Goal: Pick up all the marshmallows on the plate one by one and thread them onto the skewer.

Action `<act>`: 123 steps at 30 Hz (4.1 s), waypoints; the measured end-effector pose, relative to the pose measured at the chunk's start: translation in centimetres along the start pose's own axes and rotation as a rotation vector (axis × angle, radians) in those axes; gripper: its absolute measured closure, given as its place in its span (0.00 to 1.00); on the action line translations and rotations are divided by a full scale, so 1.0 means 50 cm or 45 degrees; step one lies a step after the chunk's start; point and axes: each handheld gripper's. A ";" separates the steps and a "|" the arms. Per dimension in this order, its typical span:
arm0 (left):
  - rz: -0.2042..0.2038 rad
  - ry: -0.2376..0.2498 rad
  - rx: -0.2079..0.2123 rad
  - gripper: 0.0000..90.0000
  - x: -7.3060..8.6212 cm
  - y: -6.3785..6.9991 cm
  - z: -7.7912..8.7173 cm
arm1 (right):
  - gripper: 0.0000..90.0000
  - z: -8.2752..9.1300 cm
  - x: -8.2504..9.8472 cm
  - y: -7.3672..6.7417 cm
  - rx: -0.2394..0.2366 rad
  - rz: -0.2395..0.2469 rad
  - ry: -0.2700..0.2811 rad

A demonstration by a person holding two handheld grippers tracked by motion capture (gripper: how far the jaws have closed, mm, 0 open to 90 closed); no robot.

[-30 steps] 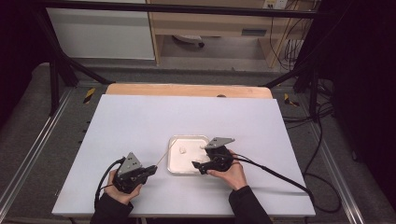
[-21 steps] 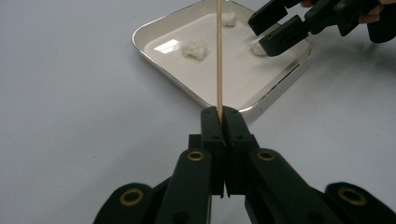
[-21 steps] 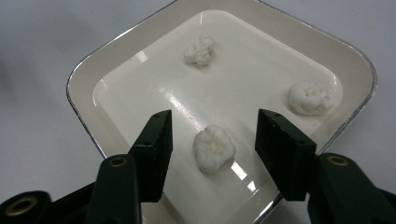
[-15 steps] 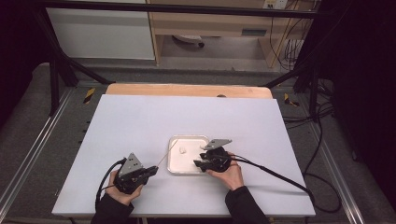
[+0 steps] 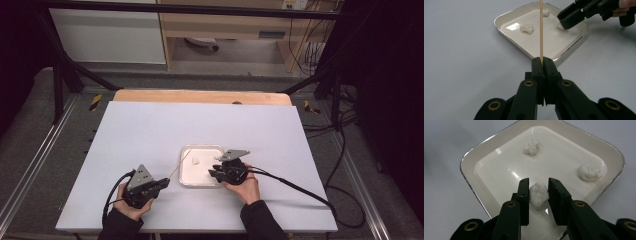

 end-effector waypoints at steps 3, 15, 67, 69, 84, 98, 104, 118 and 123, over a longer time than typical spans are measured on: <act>-0.001 0.016 0.004 0.99 0.000 0.003 0.002 | 0.81 0.021 -0.007 0.004 -0.019 -0.030 0.068; -0.029 0.091 0.044 0.99 0.001 0.028 0.004 | 0.83 0.123 -0.057 0.029 -0.156 -0.192 0.458; -0.103 0.112 0.079 0.99 0.006 0.054 -0.011 | 0.88 0.093 -0.095 0.045 -0.442 -0.425 0.618; -0.103 0.115 0.077 0.99 0.007 0.054 -0.011 | 0.88 0.093 -0.094 0.044 -0.444 -0.420 0.619; -0.108 0.149 0.083 0.99 0.013 0.058 -0.013 | 0.89 0.085 -0.090 0.028 -0.469 -0.440 0.673; -0.121 0.120 0.061 0.99 0.012 0.059 -0.022 | 0.90 0.080 -0.086 0.021 -0.498 -0.420 0.667; -0.121 0.106 0.057 0.99 0.012 0.060 -0.024 | 0.90 0.076 -0.083 0.014 -0.499 -0.411 0.670; -0.116 0.104 0.053 0.99 0.011 0.064 -0.027 | 0.90 0.074 -0.079 0.004 -0.478 -0.369 0.666; -0.117 0.103 0.052 0.99 0.011 0.065 -0.028 | 0.91 0.072 -0.077 0.001 -0.475 -0.364 0.666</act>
Point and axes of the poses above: each handheld gripper's, and its own axes: z roughly backward along the jaws, x roughly out of its underside, y roughly to its right, and after that the axes turned 13 degrees about z, right-handed
